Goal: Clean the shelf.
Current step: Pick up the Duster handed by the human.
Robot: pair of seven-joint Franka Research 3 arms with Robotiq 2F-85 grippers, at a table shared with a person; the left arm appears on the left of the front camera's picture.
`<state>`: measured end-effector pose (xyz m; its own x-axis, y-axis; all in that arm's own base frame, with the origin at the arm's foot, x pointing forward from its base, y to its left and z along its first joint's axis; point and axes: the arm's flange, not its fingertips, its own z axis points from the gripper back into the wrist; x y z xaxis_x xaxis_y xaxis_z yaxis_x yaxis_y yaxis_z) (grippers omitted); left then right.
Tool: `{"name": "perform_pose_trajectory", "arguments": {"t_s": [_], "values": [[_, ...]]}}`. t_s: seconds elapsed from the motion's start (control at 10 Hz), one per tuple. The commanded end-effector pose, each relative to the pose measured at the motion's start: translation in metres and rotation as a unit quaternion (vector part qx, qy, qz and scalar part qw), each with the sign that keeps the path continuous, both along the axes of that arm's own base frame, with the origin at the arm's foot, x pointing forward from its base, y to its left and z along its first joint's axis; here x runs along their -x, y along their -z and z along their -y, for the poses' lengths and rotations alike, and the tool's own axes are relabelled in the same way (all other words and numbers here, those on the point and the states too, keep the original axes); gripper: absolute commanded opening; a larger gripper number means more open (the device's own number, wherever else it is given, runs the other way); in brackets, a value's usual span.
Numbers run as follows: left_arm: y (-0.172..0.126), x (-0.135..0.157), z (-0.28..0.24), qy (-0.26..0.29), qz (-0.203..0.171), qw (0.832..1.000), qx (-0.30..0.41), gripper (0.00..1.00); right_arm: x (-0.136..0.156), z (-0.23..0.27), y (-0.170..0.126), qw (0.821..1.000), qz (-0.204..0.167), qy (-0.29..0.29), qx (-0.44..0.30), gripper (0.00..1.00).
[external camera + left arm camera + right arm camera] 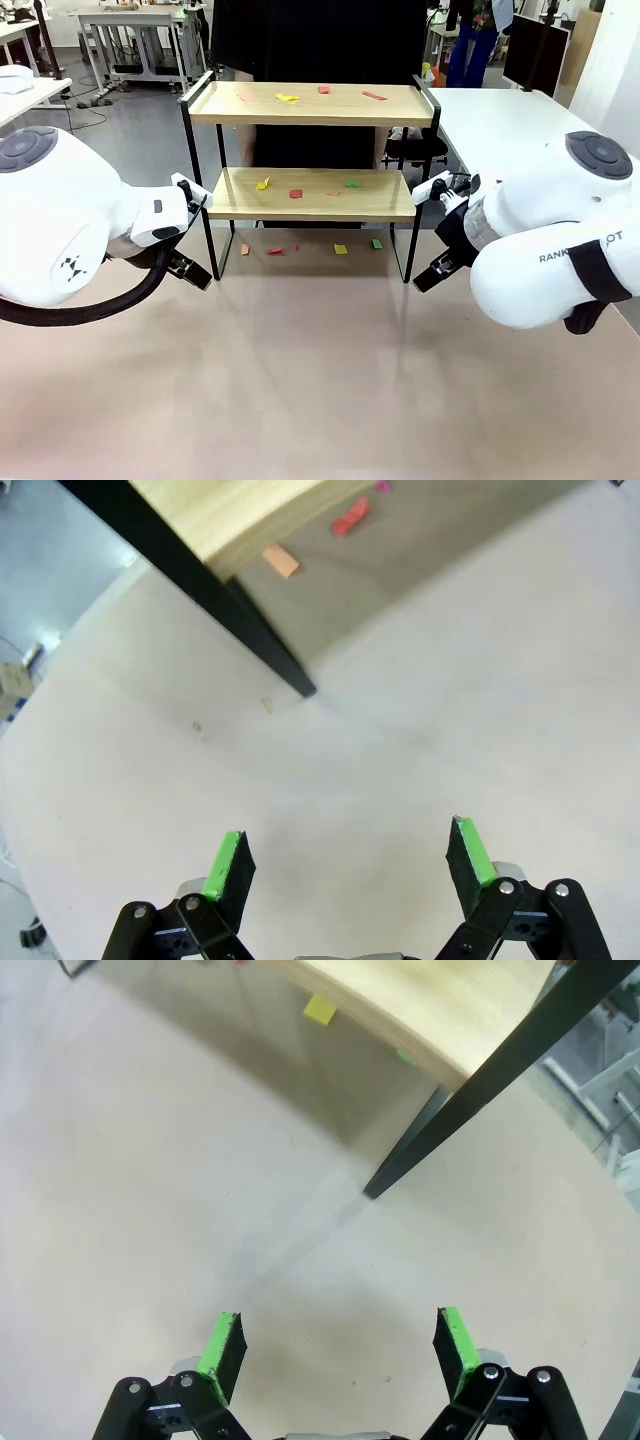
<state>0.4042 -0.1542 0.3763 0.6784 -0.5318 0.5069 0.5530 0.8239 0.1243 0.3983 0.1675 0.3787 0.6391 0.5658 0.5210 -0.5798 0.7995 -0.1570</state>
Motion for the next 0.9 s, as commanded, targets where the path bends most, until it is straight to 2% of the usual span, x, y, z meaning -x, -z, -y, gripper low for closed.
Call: {"name": "perform_pose_trajectory", "arguments": {"t_s": [0.0, 0.2, 0.3, 0.4, 0.5, 0.6, 0.7, 0.8], "values": [[-0.046, -0.017, -0.022, 0.032, -0.013, 0.998, 0.044, 1.00, -0.012, 0.013, -0.053, 0.999, 0.027, -0.002, -0.028, 1.00], [-0.089, -0.043, -0.054, 0.064, -0.033, 0.996, 0.056, 1.00, -0.028, 0.051, -0.102, 0.997, 0.028, -0.009, -0.068, 1.00], [-0.102, -0.055, -0.071, 0.090, -0.042, 0.993, 0.070, 1.00, -0.034, 0.073, -0.118, 0.996, 0.029, -0.031, -0.082, 1.00], [-0.114, -0.069, -0.091, 0.141, -0.054, 0.985, 0.081, 1.00, -0.041, 0.101, -0.133, 0.992, 0.029, -0.070, -0.104, 1.00], [-0.117, -0.091, -0.116, 0.201, -0.038, 0.971, 0.126, 1.00, -0.052, 0.140, -0.141, 0.985, 0.044, -0.108, -0.127, 1.00], [-0.114, -0.105, -0.138, 0.259, -0.032, 0.953, 0.154, 1.00, -0.062, 0.171, -0.144, 0.980, 0.050, -0.119, -0.151, 1.00], [-0.107, -0.116, -0.158, 0.291, -0.034, 0.938, 0.183, 1.00, -0.071, 0.201, -0.140, 0.972, 0.053, -0.154, -0.171, 1.00], [-0.101, -0.124, -0.176, 0.303, -0.033, 0.931, 0.199, 1.00, -0.082, 0.227, -0.133, 0.959, 0.056, -0.199, -0.196, 1.00]]}}
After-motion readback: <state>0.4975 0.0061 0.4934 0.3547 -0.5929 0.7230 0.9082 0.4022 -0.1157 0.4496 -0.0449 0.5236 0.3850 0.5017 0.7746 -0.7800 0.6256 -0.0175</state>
